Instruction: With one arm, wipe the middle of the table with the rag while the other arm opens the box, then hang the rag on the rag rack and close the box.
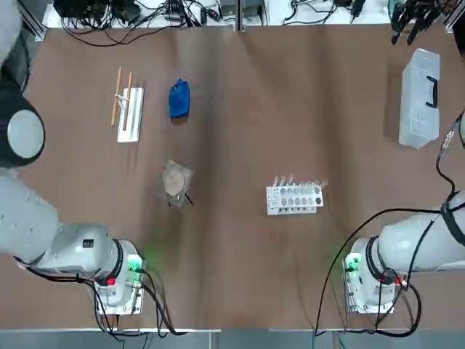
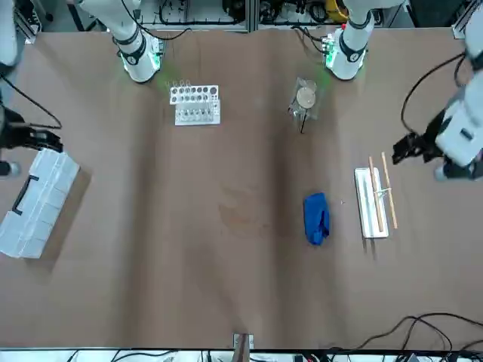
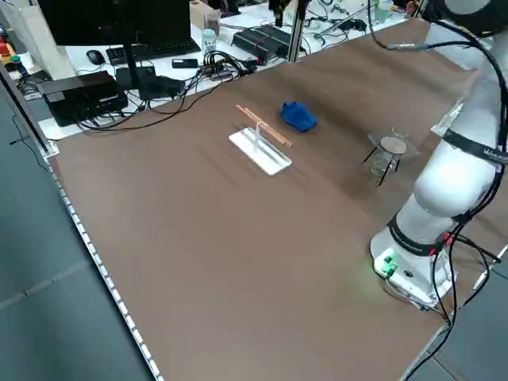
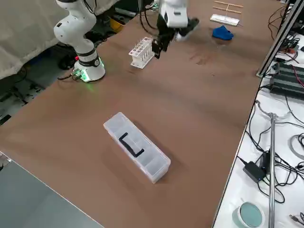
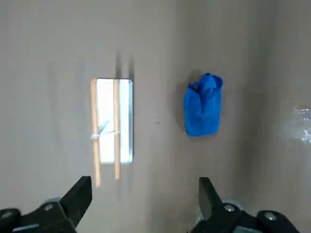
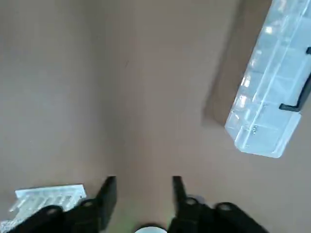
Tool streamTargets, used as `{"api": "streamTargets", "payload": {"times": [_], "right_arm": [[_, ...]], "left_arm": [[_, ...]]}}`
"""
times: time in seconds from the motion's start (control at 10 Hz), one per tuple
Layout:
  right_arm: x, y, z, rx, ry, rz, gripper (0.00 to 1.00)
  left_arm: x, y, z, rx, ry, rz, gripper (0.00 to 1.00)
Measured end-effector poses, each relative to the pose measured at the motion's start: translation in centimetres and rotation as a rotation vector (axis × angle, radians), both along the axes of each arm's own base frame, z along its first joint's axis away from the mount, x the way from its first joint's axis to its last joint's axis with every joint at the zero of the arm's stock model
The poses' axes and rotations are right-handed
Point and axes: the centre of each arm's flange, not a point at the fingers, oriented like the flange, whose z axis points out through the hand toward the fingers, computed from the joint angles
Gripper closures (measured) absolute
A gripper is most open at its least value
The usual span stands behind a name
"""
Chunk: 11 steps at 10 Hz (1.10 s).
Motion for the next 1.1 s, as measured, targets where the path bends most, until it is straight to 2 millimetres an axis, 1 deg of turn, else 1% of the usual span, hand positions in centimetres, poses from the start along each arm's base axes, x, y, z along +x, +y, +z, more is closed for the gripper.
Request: {"api": "streamTargets", "payload": {"times": [0.1, 0.2, 0.3, 0.4, 0.5, 0.6, 0.7, 0.8, 0.9, 1.0, 1.1], "right_arm": [[0.6, -0.1, -3.3, -0.006, 0.057, 0.001, 0.7], [1.3, -0.3, -7.3, -0.024, 0.125, 0.005, 0.84], [2.2, -0.7, -11.9, -0.048, 0.18, 0.01, 0.98], [3.2, -1.8, -16.5, -0.072, 0.196, 0.006, 0.99], [3.7, -4.1, -20.3, -0.106, 0.196, -0.003, 0.99], [3.9, -6.6, -23.2, -0.144, 0.196, -0.006, 0.99], [3.8, -8.4, -24.7, -0.175, 0.201, -0.004, 0.99], [3.8, -9.3, -24.8, -0.211, 0.199, 0.012, 0.99], [4.1, -9.7, -24.4, -0.248, 0.19, 0.034, 0.99], [4.2, -10.5, -24.4, -0.274, 0.181, 0.045, 0.99], [4.1, -12.0, -24.6, -0.29, 0.17, 0.044, 0.99]], "left_arm": [[1.3, -1.7, -4.0, -0.007, -0.004, -0.015, 0.04], [2.0, -3.2, -8.9, -0.01, 0.015, -0.03, 0.04], [2.1, -4.7, -14.6, -0.013, 0.034, -0.047, 0.03], [2.1, -6.0, -20.2, -0.018, 0.039, -0.05, 0.01], [2.2, -7.5, -24.6, -0.023, 0.037, -0.033, 0.0], [2.3, -8.8, -27.7, -0.029, 0.027, -0.02, 0.0], [2.4, -9.4, -30.3, -0.035, 0.022, -0.013, 0.0], [2.3, -9.3, -32.8, -0.035, 0.037, -0.009, 0.0], [2.0, -9.2, -35.1, -0.032, 0.061, -0.007, 0.0], [1.8, -9.6, -36.8, -0.035, 0.064, -0.01, 0.03], [1.8, -10.2, -37.3, -0.037, 0.049, -0.018, 0.11]]}}
